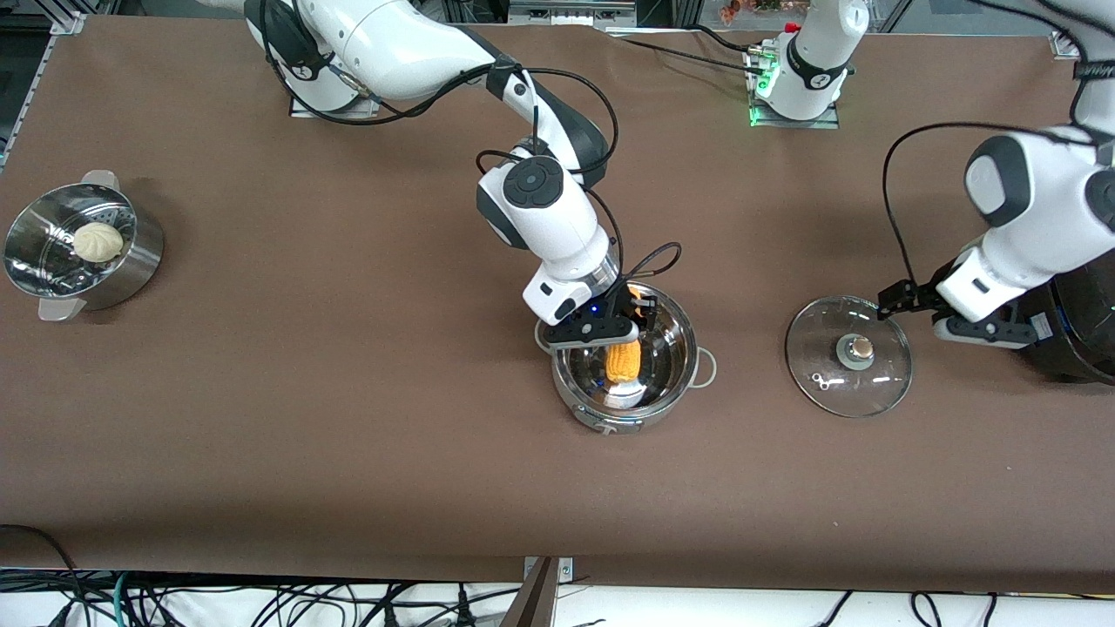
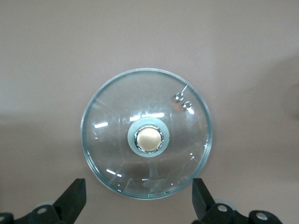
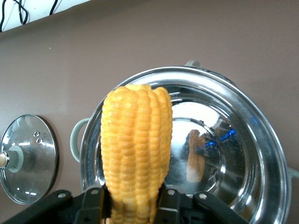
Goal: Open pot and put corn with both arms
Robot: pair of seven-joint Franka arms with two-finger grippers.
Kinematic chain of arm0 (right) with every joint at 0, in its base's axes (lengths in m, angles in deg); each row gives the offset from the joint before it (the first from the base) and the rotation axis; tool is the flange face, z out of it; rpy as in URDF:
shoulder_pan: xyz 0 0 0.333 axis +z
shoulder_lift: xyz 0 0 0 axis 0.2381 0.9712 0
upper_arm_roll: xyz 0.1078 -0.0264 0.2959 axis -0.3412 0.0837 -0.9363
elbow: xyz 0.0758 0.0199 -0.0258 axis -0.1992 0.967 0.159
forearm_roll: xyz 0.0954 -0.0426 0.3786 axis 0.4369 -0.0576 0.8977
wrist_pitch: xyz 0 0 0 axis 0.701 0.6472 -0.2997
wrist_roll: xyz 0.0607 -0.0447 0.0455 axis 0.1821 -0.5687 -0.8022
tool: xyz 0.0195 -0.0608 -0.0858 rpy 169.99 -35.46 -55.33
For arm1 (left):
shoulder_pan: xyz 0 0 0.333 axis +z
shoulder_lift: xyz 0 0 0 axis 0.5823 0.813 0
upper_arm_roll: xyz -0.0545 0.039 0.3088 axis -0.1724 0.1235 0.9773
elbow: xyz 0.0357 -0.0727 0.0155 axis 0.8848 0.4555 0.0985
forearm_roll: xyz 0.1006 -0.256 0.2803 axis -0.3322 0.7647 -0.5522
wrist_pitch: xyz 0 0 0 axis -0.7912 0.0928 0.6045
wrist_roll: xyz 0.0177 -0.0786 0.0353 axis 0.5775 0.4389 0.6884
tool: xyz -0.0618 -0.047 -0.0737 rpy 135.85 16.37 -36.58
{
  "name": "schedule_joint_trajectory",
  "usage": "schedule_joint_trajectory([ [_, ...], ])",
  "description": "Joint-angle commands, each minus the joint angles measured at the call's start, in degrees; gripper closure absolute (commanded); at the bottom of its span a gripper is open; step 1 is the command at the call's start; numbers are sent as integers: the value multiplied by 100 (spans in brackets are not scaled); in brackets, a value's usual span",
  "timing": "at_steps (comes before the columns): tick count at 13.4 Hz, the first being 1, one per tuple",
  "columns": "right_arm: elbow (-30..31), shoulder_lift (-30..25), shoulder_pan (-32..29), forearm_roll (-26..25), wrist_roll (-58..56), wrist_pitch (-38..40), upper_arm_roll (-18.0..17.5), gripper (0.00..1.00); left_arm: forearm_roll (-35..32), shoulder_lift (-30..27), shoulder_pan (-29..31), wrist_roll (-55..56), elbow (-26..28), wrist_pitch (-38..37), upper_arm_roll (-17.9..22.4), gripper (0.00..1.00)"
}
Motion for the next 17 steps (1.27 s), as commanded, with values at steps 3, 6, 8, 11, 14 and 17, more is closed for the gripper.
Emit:
schedule_joint_trajectory([
  [3,-247,388,29,-17,106,-295,14,81,-407,-1023,6,0,-81,-811,9,0],
  [6,-203,555,29,-34,97,-515,32,78,-576,-1051,6,26,-1117,-2198,27,0],
  [8,-203,573,29,-34,97,-524,32,76,-576,-1051,15,26,-1733,-3007,140,0],
  [11,-203,556,37,-52,97,-507,49,0,-584,-1024,6,489,-2472,-4159,141,0],
  [14,-203,529,37,-52,115,-445,41,0,-602,-989,-38,773,-2632,-4470,106,0],
  [17,-212,529,46,-52,124,-445,50,0,-760,-954,-108,791,-2667,-4470,-78,0],
])
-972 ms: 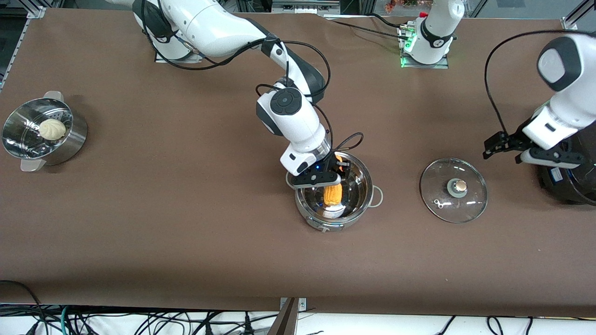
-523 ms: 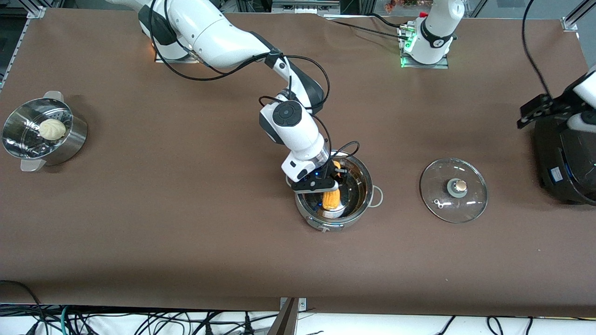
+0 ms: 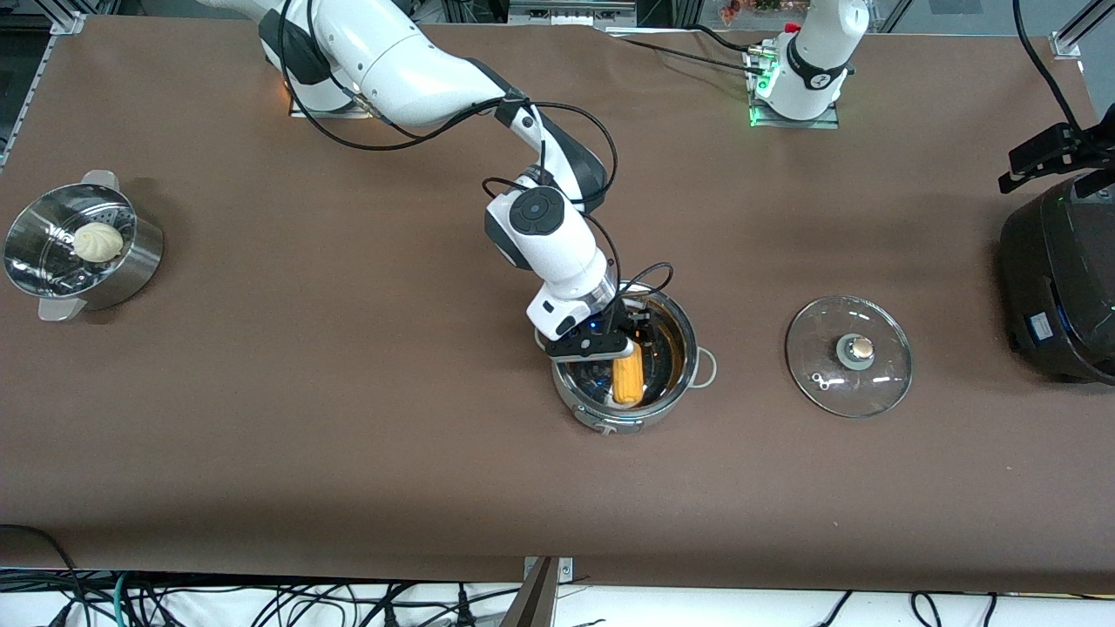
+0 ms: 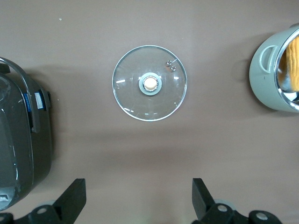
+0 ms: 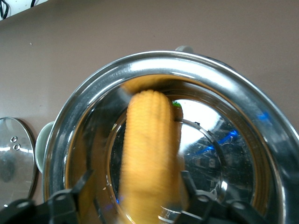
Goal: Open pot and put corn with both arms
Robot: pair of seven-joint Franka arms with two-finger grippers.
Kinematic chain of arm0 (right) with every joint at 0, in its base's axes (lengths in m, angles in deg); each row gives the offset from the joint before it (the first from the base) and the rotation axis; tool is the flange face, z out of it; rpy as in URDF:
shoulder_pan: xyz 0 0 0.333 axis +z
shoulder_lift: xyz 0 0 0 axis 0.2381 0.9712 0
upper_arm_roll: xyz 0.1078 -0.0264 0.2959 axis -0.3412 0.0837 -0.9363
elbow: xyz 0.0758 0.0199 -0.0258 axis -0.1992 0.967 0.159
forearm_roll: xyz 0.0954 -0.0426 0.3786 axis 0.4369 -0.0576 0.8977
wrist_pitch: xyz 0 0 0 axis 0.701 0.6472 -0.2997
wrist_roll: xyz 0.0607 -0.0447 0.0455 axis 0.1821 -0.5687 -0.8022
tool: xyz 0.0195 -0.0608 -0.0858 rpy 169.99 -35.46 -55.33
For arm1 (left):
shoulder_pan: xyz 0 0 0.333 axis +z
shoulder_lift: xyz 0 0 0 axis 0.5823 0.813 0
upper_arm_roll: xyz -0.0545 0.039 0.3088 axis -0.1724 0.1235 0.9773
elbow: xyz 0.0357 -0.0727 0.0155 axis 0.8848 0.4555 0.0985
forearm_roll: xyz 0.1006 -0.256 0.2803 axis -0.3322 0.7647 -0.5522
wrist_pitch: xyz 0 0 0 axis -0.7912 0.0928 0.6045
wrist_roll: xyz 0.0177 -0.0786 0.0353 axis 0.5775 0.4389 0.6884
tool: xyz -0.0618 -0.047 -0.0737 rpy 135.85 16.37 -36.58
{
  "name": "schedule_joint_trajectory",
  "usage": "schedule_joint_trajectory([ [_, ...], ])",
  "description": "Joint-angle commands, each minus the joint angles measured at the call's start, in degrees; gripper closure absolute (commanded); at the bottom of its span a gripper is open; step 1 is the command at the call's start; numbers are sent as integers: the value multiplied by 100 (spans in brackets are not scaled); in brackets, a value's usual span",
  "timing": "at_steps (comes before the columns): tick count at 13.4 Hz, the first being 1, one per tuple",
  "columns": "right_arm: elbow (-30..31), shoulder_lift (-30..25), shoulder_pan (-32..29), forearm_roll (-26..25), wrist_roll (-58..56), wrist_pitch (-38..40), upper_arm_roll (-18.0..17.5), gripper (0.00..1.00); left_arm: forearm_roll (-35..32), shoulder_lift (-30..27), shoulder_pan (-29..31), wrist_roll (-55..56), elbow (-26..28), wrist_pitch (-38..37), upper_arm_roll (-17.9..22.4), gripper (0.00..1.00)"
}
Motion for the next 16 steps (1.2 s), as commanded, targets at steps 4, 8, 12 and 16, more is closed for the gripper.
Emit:
schedule_joint_trajectory([
  [4,-162,-468,-42,-52,3,1216,66,0,-209,142,-45,113,-216,-130,-97,0],
  [8,-144,-1223,-665,9,-1136,2674,57,0,-209,177,0,113,-207,-130,-88,0],
  [12,-12,-2006,-1578,9,-1921,4266,101,0,-209,194,0,113,-207,-130,-88,0],
  [16,-30,-2324,-2781,-26,-2336,5418,119,0,-209,186,8,113,-207,-130,-80,0],
])
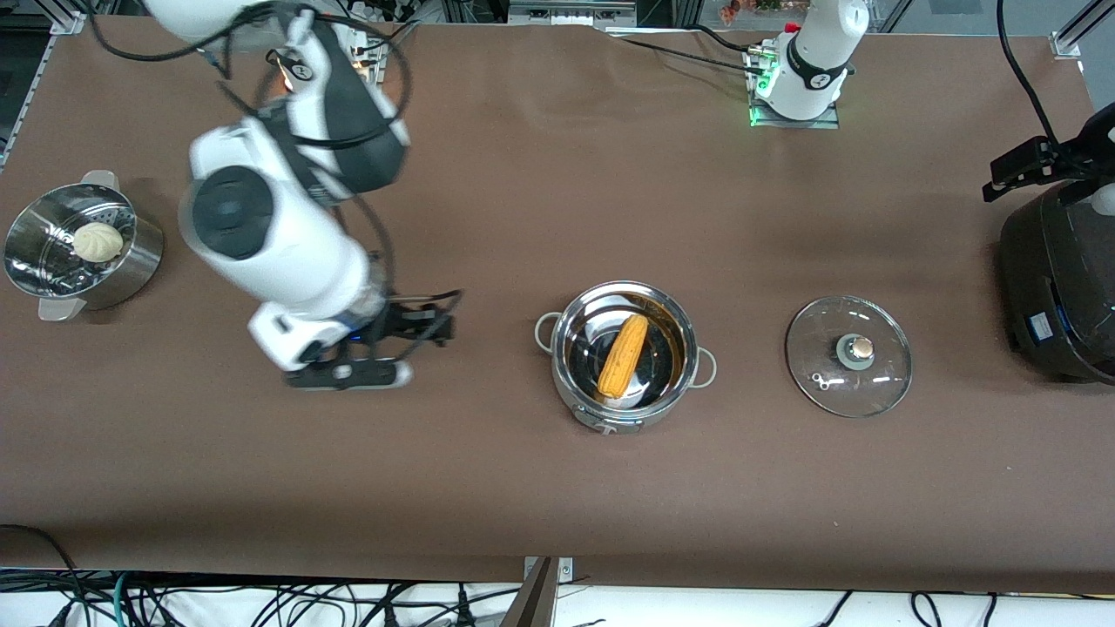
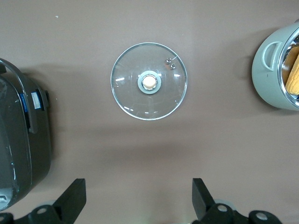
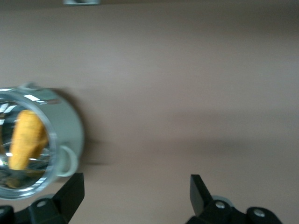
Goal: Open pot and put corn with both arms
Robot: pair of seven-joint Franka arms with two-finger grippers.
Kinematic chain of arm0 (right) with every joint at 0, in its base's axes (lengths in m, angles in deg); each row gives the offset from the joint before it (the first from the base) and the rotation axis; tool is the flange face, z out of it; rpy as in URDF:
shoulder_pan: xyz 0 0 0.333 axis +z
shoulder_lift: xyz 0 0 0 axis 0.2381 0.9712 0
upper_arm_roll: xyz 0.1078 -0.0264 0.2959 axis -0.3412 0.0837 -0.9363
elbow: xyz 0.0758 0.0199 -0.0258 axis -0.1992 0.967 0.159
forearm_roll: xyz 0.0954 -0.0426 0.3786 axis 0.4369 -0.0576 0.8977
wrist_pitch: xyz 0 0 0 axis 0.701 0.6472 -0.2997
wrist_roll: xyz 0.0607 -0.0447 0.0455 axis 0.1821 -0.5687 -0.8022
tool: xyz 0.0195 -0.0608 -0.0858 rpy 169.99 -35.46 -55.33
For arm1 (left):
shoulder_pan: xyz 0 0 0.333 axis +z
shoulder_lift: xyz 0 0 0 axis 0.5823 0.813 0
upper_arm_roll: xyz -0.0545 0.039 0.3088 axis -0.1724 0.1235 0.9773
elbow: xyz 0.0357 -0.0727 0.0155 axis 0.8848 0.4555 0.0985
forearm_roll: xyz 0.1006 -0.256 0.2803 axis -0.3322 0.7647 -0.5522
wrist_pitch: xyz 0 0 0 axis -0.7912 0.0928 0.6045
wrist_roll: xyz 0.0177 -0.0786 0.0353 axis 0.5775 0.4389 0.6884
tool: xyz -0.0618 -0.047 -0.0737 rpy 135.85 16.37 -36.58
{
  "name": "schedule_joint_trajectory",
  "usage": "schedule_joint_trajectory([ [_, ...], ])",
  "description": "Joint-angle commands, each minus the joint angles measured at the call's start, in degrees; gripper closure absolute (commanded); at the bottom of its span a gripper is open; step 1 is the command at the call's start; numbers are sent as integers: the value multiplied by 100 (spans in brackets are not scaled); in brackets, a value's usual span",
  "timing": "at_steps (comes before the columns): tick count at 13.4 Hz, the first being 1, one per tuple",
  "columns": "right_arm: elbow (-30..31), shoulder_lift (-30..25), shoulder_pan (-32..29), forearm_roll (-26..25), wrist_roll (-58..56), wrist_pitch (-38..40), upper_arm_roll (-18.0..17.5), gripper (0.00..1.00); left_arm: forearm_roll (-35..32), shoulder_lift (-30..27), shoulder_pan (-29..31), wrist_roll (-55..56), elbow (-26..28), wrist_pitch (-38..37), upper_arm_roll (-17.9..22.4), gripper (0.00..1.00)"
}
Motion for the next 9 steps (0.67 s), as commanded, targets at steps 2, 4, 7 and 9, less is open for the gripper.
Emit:
schedule_joint_trajectory([
  [2,252,-416,-1049,-43,-180,731,-108,0,-165,81,-8,37,-182,-127,-32,0],
  [4,575,-827,-1419,-131,-644,837,-73,0,-165,89,1,28,-182,-127,-23,0],
  [7,1899,-1801,-1805,-588,-690,261,-73,0,-165,81,-8,37,-182,-127,-32,0],
  [9,2972,-2601,-2200,-510,-717,-259,-73,0,-165,81,-8,37,-182,-127,-32,0],
])
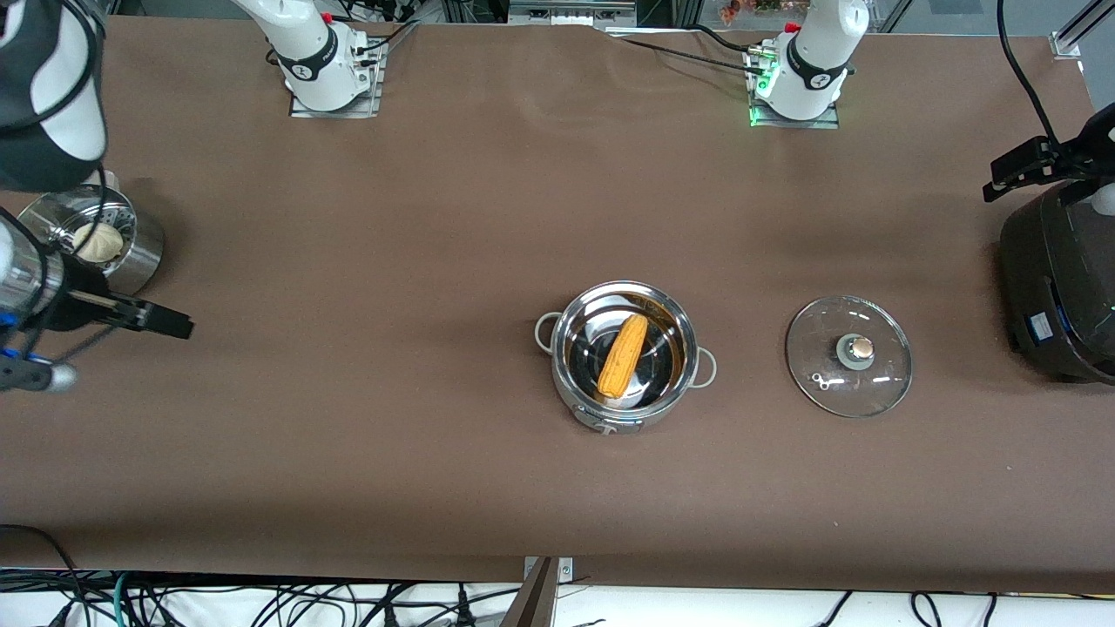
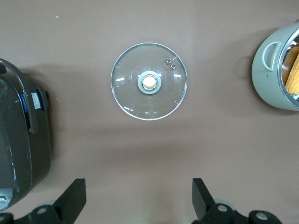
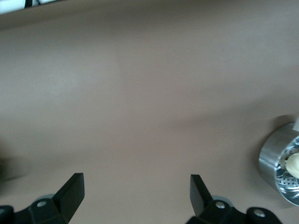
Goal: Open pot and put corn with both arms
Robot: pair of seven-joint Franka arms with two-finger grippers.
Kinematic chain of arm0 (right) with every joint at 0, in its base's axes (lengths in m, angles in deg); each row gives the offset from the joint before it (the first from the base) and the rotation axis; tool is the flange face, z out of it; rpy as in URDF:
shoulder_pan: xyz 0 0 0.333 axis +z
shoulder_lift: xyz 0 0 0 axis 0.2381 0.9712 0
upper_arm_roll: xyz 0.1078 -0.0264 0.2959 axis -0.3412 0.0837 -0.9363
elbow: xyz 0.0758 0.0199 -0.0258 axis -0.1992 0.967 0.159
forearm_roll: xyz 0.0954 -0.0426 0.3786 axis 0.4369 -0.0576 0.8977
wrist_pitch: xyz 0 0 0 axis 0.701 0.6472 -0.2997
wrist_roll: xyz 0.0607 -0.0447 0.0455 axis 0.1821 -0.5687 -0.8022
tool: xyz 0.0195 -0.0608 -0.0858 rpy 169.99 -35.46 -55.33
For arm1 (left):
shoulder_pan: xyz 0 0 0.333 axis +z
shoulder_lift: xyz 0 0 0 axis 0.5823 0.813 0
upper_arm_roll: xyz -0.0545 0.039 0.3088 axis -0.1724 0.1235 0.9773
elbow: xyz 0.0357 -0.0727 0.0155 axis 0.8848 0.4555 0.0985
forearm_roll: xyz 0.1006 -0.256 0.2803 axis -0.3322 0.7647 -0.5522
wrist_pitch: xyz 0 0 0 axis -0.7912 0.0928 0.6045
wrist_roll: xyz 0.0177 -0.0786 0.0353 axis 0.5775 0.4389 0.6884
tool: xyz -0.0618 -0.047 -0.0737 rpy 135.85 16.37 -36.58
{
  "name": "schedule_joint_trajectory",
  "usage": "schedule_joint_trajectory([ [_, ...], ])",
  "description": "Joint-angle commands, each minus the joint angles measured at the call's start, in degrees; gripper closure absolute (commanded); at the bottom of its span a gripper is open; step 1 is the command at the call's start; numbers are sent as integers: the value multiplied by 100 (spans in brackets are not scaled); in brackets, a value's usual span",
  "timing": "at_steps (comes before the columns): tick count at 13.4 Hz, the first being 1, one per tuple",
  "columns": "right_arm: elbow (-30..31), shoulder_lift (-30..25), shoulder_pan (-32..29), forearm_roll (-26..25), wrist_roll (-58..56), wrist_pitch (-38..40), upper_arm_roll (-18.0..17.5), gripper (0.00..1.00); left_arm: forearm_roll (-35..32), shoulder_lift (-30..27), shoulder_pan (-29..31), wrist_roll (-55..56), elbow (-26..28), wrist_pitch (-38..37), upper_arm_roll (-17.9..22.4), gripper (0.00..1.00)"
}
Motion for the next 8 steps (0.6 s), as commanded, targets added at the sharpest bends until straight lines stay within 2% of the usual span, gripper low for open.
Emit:
schedule_joint_trajectory([
  [1,1868,-1374,-445,9,-107,-564,-92,0,-165,77,1,37,-172,-124,-28,0],
  [3,2282,-1840,-454,18,-439,-442,-84,0,-165,77,1,37,-181,-133,-28,0],
  [5,3002,-2411,-463,-52,-397,-459,-92,0,-165,77,-8,37,-181,-133,-37,0],
  [6,3188,-2588,-472,-61,-423,-450,-92,0,-174,77,-16,37,-181,-133,-54,0],
  [8,3181,-2879,-472,-17,-572,-163,-145,0,-174,77,-43,37,-181,-133,-54,0],
])
